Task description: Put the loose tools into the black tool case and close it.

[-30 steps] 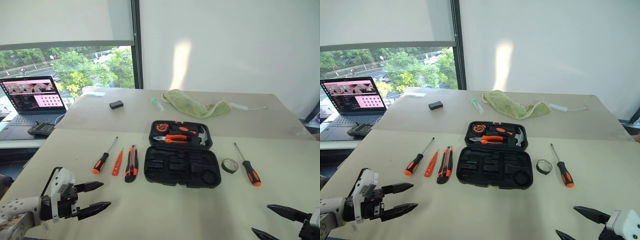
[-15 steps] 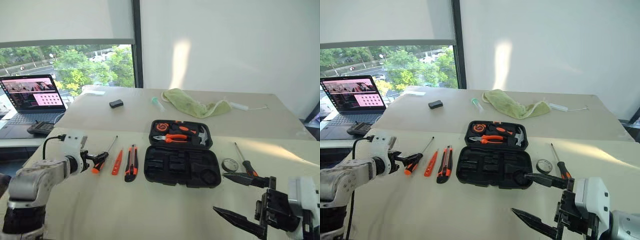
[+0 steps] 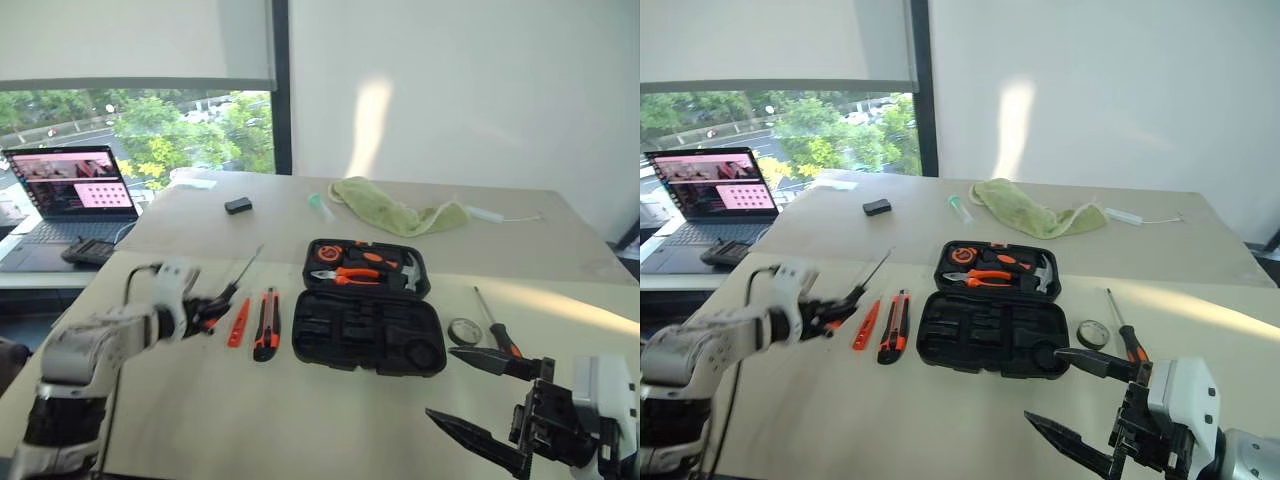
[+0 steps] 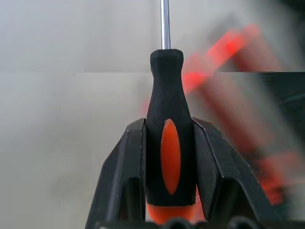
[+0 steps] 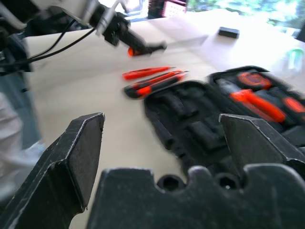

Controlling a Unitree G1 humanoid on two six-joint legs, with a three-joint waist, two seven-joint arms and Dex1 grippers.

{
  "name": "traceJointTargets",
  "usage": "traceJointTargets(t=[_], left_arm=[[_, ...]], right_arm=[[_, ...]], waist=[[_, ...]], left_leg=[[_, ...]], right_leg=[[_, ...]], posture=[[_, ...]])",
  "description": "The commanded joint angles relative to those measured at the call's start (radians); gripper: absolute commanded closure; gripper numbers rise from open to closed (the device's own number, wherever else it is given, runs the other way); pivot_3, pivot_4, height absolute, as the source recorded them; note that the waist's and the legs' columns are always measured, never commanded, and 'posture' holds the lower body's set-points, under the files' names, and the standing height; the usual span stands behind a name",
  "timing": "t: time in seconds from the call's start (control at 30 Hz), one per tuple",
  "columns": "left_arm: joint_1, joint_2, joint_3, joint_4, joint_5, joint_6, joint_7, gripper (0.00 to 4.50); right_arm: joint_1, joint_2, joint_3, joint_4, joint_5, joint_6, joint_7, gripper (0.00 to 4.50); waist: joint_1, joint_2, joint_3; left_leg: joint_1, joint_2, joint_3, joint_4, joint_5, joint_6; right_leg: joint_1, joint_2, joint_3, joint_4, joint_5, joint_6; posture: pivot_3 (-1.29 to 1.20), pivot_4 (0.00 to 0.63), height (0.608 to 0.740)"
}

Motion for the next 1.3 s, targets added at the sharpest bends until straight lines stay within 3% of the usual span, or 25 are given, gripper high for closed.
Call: traceJointTargets(t=[0.03, 0.17, 0.23, 0.37, 0.67, 1.0, 1.07, 1.1, 1.23, 1.3], left_arm=[[-0.136, -0.005, -0.233, 0.060, 0.090, -0.178, -0.249, 3.64], [-0.297, -0.093, -0.443, 0.260, 0.252, -0.335, -0.370, 3.64], [-0.409, -0.193, -0.558, 0.470, 0.382, -0.483, -0.408, 3.64], [-0.526, -0.299, -0.638, 0.785, 0.536, -0.691, -0.424, 3.64], [-0.656, -0.407, -0.645, 1.169, 0.721, -0.945, -0.422, 3.64], [-0.680, -0.413, -0.594, 1.280, 0.783, -1.035, -0.430, 3.64], [-0.679, -0.413, -0.579, 1.283, 0.779, -1.051, -0.442, 2.64], [-0.679, -0.415, -0.566, 1.277, 0.771, -1.057, -0.442, 2.48], [-0.666, -0.399, -0.439, 1.180, 0.649, -0.994, -0.539, 1.14], [-0.648, -0.387, -0.381, 1.114, 0.594, -0.902, -0.573, 1.14]], right_arm=[[0.057, 0.035, -0.020, -0.029, -0.045, -0.011, -0.041, 0.00], [0.111, 0.073, -0.046, -0.036, -0.049, -0.013, -0.078, 0.00], [0.173, 0.113, -0.084, -0.061, -0.061, -0.033, -0.086, 0.00], [0.258, 0.158, -0.110, -0.085, -0.082, -0.093, -0.094, 0.00], [0.437, 0.179, -0.050, -0.085, -0.120, -0.295, -0.144, 0.00], [0.490, 0.139, -0.025, -0.085, -0.133, -0.356, -0.193, 0.00], [0.487, 0.127, -0.029, -0.085, -0.125, -0.353, -0.195, 0.00], [0.488, 0.124, -0.032, -0.085, -0.122, -0.355, -0.193, 0.00], [0.487, 0.102, -0.038, -0.085, -0.108, -0.363, -0.195, 0.00], [0.486, 0.098, -0.041, -0.085, -0.106, -0.360, -0.194, 0.00]], waist=[[-0.001, 0.004, -0.002], [-0.014, 0.004, -0.002], [-0.018, 0.004, -0.002], [-0.022, 0.003, -0.001], [-0.033, 0.001, 0.000], [-0.034, 0.001, 0.000], [-0.034, 0.001, 0.000], [-0.034, 0.001, 0.000], [-0.029, 0.001, 0.000], [-0.027, 0.001, 0.000]], left_leg=[[0.001, -0.001, 0.002, 0.000, 0.000, 0.001], [0.003, -0.002, 0.006, 0.000, -0.007, 0.012], [0.002, -0.001, 0.006, 0.002, -0.007, 0.013], [-0.003, -0.001, 0.003, 0.008, -0.009, 0.016], [-0.005, -0.001, 0.004, 0.009, -0.012, 0.021], [-0.005, 0.000, 0.003, 0.013, -0.013, 0.022], [-0.005, 0.000, 0.003, 0.013, -0.013, 0.022], [-0.005, 0.000, 0.003, 0.014, -0.013, 0.022], [-0.007, 0.000, 0.003, 0.016, -0.013, 0.023], [-0.011, 0.000, 0.002, 0.018, -0.013, 0.023]], right_leg=[[0.001, 0.000, 0.000, 0.000, 0.000, 0.000], [0.003, 0.002, 0.003, -0.001, -0.001, 0.001], [0.003, 0.004, 0.003, -0.001, 0.000, 0.002], [0.002, 0.008, 0.005, -0.001, -0.002, 0.004], [0.000, 0.006, 0.006, 0.000, -0.005, 0.009], [0.000, 0.003, 0.006, 0.000, -0.004, 0.014], [0.000, 0.003, 0.006, 0.000, -0.004, 0.013], [0.001, 0.003, 0.006, 0.000, -0.004, 0.013], [0.000, 0.003, 0.006, 0.001, -0.003, 0.013], [-0.004, 0.003, 0.005, 0.002, -0.002, 0.012]], posture=[[0.00, 0.150, 0.740], [0.00, 0.150, 0.740], [0.00, 0.150, 0.740], [0.00, 0.150, 0.740], [0.00, 0.150, 0.740], [0.00, 0.150, 0.740], [0.00, 0.150, 0.740], [0.00, 0.150, 0.740], [0.00, 0.150, 0.740], [0.00, 0.150, 0.740]])
